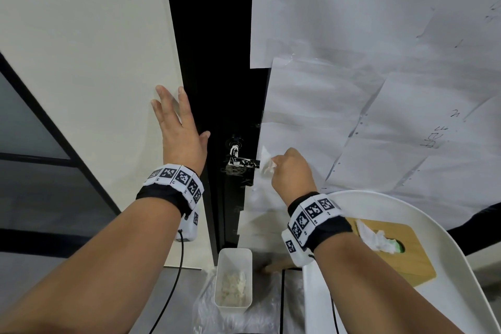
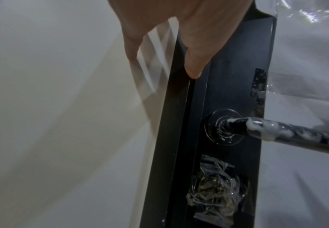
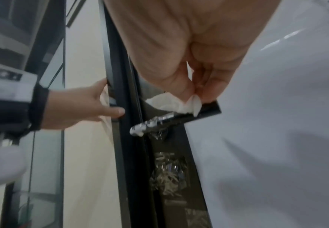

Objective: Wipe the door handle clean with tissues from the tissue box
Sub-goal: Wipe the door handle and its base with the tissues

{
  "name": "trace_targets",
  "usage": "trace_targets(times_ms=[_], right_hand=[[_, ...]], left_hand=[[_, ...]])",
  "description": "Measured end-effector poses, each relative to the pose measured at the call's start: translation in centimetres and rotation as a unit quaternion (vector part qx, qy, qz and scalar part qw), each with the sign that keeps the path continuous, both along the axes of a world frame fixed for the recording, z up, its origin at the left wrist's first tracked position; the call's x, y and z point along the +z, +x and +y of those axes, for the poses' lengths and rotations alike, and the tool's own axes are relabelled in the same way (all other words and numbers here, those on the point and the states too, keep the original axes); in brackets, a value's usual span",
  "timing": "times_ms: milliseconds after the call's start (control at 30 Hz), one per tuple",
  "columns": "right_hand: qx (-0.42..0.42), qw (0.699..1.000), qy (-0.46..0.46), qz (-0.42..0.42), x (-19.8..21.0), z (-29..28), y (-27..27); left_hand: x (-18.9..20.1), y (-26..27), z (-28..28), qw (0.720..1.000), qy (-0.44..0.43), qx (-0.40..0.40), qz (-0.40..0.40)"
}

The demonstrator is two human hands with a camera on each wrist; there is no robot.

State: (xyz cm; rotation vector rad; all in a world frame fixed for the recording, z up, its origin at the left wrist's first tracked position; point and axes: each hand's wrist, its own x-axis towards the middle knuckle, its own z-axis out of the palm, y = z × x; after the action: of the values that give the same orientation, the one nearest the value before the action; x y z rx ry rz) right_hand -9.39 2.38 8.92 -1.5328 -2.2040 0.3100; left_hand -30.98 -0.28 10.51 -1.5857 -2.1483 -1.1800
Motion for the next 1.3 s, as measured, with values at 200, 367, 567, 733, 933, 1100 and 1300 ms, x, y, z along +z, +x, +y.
trace_targets(times_ms=[200, 367, 567, 733, 933, 1100, 1300], right_hand=[[0.061, 0.997, 0.016, -0.052, 0.3, -1.2, -2.2], [0.047, 0.998, 0.005, 0.03, 0.7, -1.0, -2.0], [0.067, 0.993, -0.018, 0.099, 2.2, -1.7, -1.9], [0.086, 0.986, -0.021, 0.14, 2.6, -2.2, -1.7], [0.102, 0.984, -0.012, 0.143, 3.0, -2.8, -2.2], [0.102, 0.985, -0.01, 0.141, 3.2, -3.0, -3.0], [0.099, 0.988, 0.018, 0.119, 3.7, -3.1, -4.4]], left_hand=[[0.0, 0.2, -0.2, 0.999, -0.008, 0.031, 0.026], [0.2, -0.9, -0.5, 0.995, -0.029, 0.076, 0.066], [-0.1, -0.8, -0.8, 0.996, 0.009, 0.049, 0.076], [0.3, -0.5, -1.1, 0.998, 0.009, -0.004, 0.061], [0.7, -0.4, -1.2, 0.994, -0.045, -0.03, 0.098], [0.8, -0.6, -1.6, 0.996, -0.044, -0.079, 0.013], [1.6, -0.4, -3.1, 0.962, -0.098, -0.159, -0.201]])
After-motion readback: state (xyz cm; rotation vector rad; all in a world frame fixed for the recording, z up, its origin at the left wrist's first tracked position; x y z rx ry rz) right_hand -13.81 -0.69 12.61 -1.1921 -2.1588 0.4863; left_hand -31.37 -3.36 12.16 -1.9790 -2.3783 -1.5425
